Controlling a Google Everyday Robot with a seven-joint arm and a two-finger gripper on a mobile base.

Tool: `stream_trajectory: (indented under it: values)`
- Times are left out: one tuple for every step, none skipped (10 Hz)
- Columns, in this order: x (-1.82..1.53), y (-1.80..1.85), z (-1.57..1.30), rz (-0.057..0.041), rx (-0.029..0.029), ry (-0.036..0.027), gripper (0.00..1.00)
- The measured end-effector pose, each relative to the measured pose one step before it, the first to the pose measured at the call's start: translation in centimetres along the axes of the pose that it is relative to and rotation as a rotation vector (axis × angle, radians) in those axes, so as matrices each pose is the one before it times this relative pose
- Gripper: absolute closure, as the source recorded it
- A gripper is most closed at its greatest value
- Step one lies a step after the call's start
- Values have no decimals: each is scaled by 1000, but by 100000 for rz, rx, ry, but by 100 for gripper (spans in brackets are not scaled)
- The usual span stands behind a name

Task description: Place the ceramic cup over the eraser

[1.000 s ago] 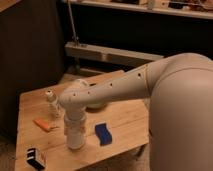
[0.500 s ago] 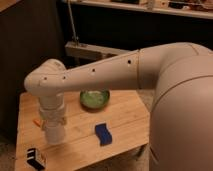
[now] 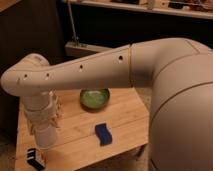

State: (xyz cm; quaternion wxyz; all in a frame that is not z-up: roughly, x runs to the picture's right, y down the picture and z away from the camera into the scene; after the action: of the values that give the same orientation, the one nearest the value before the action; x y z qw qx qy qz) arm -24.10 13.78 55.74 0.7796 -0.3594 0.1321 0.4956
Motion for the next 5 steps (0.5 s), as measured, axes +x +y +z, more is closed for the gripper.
stream_trajectory:
  values:
    - [664,173,-282,-475,-1512,610,100]
    - [562,498,-53,-1041,-1476,828,100]
    - [506,567,11,-1159,-901,620,100]
    - [719,744,-2,-1528,-1081,702,100]
    - [446,613,36,-1353,-762,528,100]
